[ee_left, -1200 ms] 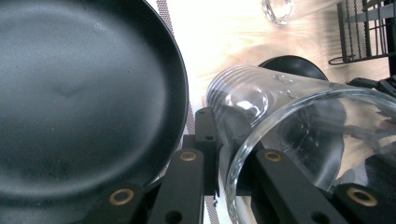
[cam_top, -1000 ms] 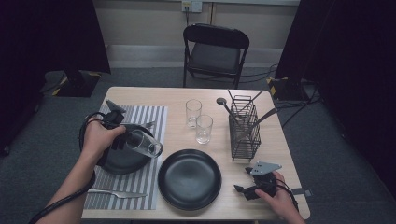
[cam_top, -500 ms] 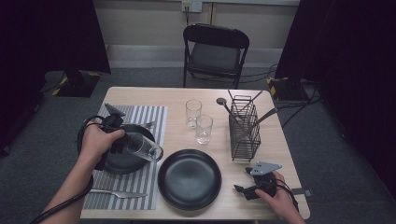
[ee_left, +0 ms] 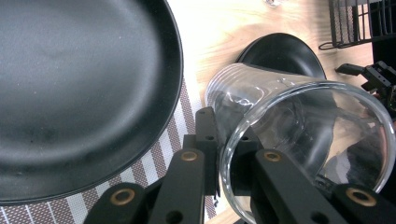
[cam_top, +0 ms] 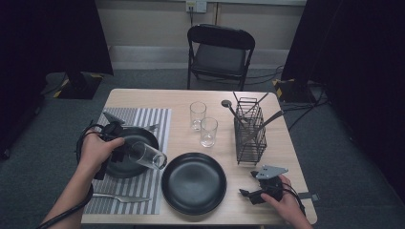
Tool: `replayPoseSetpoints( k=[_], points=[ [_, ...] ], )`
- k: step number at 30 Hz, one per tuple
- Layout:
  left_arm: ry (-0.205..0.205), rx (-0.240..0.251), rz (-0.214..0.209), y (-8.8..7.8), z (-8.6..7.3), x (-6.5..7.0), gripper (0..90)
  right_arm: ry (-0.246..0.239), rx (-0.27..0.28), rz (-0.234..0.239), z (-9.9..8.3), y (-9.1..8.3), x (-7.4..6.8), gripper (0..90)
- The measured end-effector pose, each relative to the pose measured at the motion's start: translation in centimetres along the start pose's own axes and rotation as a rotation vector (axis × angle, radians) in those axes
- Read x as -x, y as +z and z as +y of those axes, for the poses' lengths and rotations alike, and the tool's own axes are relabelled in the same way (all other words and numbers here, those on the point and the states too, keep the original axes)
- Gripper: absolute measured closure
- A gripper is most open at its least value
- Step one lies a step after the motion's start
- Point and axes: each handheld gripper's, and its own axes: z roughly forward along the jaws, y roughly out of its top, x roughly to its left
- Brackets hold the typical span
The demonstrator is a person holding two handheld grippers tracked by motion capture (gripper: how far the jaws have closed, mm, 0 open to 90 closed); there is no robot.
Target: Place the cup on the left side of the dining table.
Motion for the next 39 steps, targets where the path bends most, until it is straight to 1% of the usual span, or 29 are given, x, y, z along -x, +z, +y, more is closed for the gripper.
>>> replayPoseSetpoints(
  k=[1,3,4,5,6,7,8,9,10,13,15,16,18,20,21,22,24,25,26,27,28,29,30,32,35,36,37,38,39],
  points=[
    [0.004,0.002,0.009,-0.1,-0.1,-0.1,85.4,0.000,0.000,0.000,0.0,0.0,0.0,14.6],
    [-0.007,0.000,-0.003,-0.1,-0.2,-0.1,85.4,0.000,0.000,0.000,0.0,0.0,0.0,14.6],
    [0.008,-0.001,0.004,-0.2,-0.3,-0.3,85.4,0.000,0.000,0.000,0.0,0.0,0.0,14.6],
    [-0.001,-0.002,0.009,-0.3,-0.3,-0.2,85.4,0.000,0.000,0.000,0.0,0.0,0.0,14.6],
    [-0.003,-0.004,0.004,-0.3,-0.4,-0.3,85.4,0.000,0.000,0.000,0.0,0.0,0.0,14.6],
    [-0.001,-0.002,0.011,-0.4,-0.5,-0.4,85.4,0.000,0.000,0.000,0.0,0.0,0.0,14.6],
    [-0.008,0.002,0.005,-0.4,-0.6,-0.4,85.4,0.000,0.000,0.000,0.0,0.0,0.0,14.6],
    [-0.003,0.006,0.015,-0.5,-0.7,-0.5,85.4,0.001,0.000,0.000,0.0,0.0,0.0,14.6],
    [-0.008,-0.002,0.002,-0.6,-0.7,-0.6,85.4,0.000,0.000,0.000,0.0,0.0,0.0,14.6],
    [-0.009,0.010,0.014,-0.8,-1.0,-0.8,85.3,0.000,0.000,0.000,0.0,0.0,0.0,14.6],
    [-0.005,0.004,0.018,-1.0,-1.2,-0.9,85.4,0.001,0.000,0.000,0.0,0.0,0.0,14.6],
    [-0.011,0.010,0.011,-1.0,-1.3,-0.9,85.4,0.000,0.000,0.000,0.0,0.0,0.0,14.6],
    [-0.007,0.010,0.013,-1.2,-1.5,-1.1,85.4,0.001,0.000,0.000,0.0,0.0,0.0,14.6],
    [-0.017,0.011,0.006,-1.2,-1.8,-1.2,85.4,0.001,0.000,0.000,0.0,0.0,0.0,14.6],
    [-0.012,0.004,0.016,-1.3,-1.8,-1.3,85.4,0.000,0.000,0.000,0.0,0.0,0.0,14.6],
    [-0.013,0.004,0.018,-1.3,-1.9,-1.3,85.4,0.000,0.000,0.000,0.0,0.0,0.0,14.6],
    [-0.018,-0.001,0.010,-1.3,-2.1,-1.5,85.3,-0.001,0.000,0.000,0.0,0.0,0.0,14.6],
    [-0.024,0.005,0.008,-1.4,-2.3,-1.5,85.3,0.000,0.000,0.000,0.0,0.0,0.0,14.6],
    [-0.016,0.003,0.012,-1.4,-2.4,-1.7,85.3,0.001,0.000,0.000,0.0,0.0,0.0,14.6],
    [-0.019,0.001,0.005,-1.5,-2.5,-1.7,85.3,0.000,0.000,0.000,0.0,0.0,0.0,14.6],
    [-0.024,0.005,0.011,-1.4,-2.6,-1.7,85.4,0.001,0.000,0.000,0.0,0.0,0.0,14.6],
    [-0.020,-0.002,0.006,-1.4,-2.7,-1.8,85.3,0.000,0.000,0.000,0.0,0.0,0.0,14.6],
    [-0.023,0.001,0.014,-1.3,-2.8,-1.9,85.3,0.001,0.000,0.000,0.0,0.0,0.0,14.6],
    [-0.034,-0.001,0.002,-1.2,-3.0,-2.1,85.3,0.000,0.000,0.000,0.0,0.0,0.0,14.6],
    [-0.041,-0.004,-0.003,-1.1,-3.4,-2.4,85.3,0.001,0.000,0.000,0.0,0.0,0.0,14.6],
    [-0.040,-0.011,-0.003,-1.0,-3.5,-2.6,85.4,0.001,0.000,0.000,0.0,0.0,0.0,14.6],
    [-0.047,-0.010,-0.004,-1.0,-3.6,-2.7,85.3,0.001,0.000,0.000,0.0,0.0,0.0,14.6],
    [-0.040,-0.015,0.001,-1.0,-3.7,-2.8,85.3,0.000,0.000,0.000,0.0,0.0,0.0,14.6],
    [-0.044,-0.013,-0.001,-1.0,-3.7,-2.9,85.3,0.001,0.000,0.000,0.0,0.0,0.0,14.6]
  ],
)
